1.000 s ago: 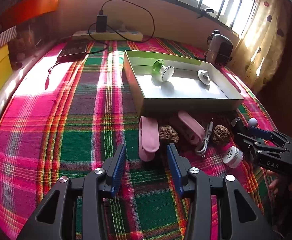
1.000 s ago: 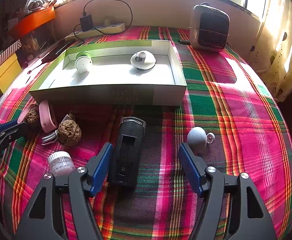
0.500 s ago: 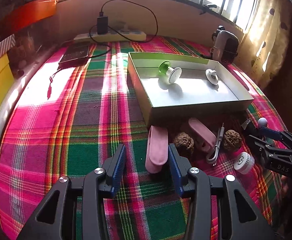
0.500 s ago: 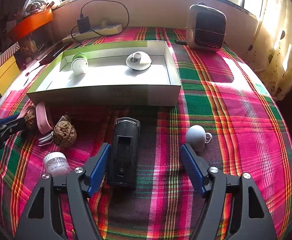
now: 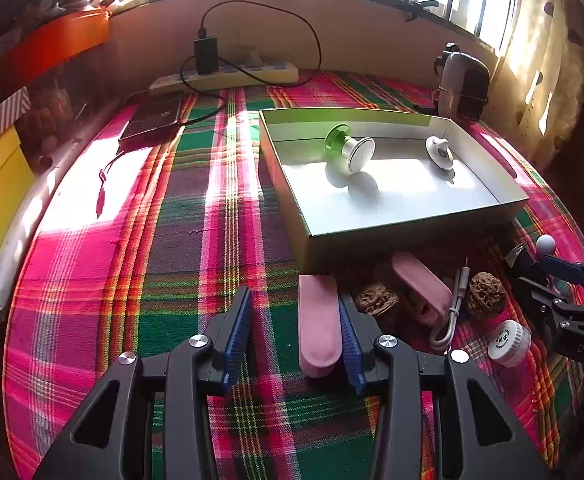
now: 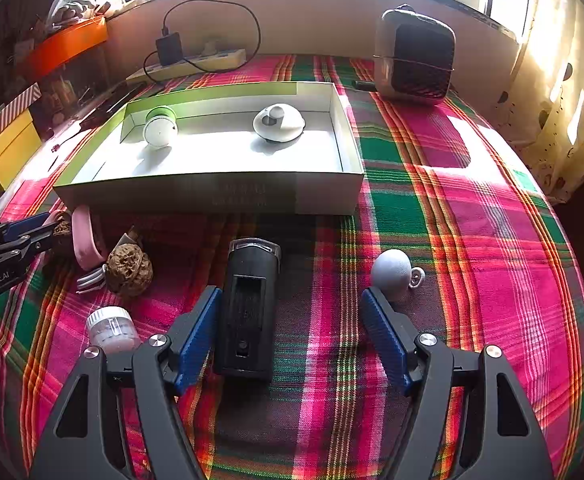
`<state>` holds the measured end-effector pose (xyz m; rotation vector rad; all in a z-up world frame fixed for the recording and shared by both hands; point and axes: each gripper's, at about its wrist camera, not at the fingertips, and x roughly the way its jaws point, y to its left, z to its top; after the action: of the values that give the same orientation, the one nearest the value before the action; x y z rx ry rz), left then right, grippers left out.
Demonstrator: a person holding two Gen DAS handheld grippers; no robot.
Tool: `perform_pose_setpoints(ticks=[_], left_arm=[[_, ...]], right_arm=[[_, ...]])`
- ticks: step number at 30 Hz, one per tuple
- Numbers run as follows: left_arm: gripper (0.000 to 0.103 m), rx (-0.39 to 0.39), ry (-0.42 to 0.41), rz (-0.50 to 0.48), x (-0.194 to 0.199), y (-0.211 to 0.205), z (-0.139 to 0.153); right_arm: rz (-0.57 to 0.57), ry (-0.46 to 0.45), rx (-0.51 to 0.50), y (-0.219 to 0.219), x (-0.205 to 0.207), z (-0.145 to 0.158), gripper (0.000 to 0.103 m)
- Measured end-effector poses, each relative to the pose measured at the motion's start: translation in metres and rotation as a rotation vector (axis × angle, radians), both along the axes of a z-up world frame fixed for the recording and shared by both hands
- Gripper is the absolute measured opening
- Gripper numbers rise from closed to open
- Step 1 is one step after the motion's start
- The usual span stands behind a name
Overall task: Organize objects
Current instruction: 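Close the right gripper on the black cylinder while the left grasps the pink clip, then carry the black cylinder with the right gripper while the left carries the pink clip into the box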
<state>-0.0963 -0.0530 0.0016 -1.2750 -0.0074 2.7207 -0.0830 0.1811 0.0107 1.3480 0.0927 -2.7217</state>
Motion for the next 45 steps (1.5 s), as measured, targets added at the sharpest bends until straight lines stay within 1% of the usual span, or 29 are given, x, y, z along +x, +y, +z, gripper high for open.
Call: perform_pose_setpoints(ticks=[2,4,12,14,18,20,21,22,23,28,45], left_arm=[[0.031,0.001,0.001,0.019,0.0,-0.002,0.0],[0.027,0.011,-0.001,0.034,0.001,-0.006,0.0],[0.02,0.017,0.001,0.052,0.003,-0.008,0.0],[0.018,0.02,0.002,0.057,0.003,-0.009,0.0],[0.016,0.029,0.0,0.066,0.003,-0.012,-0.001],[0.016,0.036,0.001,0.071,0.003,-0.013,-0.001],[0.016,0.037,0.002,0.073,0.004,-0.012,-0.001],[0.016,0.035,0.002,0.074,0.004,-0.012,-0.001],[0.016,0.033,0.002,0.074,0.004,-0.012,-0.001],[0.016,0.034,0.002,0.074,0.004,-0.012,-0.001],[0.016,0.037,-0.001,0.076,0.003,-0.012,0.0]], right_arm=[[0.0,0.0,-0.001,0.0,-0.001,0.0,0.072],[0.0,0.0,-0.001,0.001,-0.001,0.0,0.072],[0.0,0.0,-0.003,0.0,0.0,0.001,0.071],[-0.001,0.004,-0.004,0.001,0.0,0.001,0.065],[0.005,0.009,-0.007,0.0,0.0,0.002,0.058],[0.007,0.015,-0.009,0.001,0.001,0.003,0.045],[0.005,0.017,-0.01,0.001,0.001,0.003,0.041],[0.005,0.019,-0.012,0.002,0.001,0.003,0.034],[0.006,0.02,-0.013,0.002,0.001,0.003,0.032],[0.01,0.021,-0.017,0.002,0.002,0.003,0.029],[0.019,0.021,-0.025,0.003,0.003,0.004,0.029]])
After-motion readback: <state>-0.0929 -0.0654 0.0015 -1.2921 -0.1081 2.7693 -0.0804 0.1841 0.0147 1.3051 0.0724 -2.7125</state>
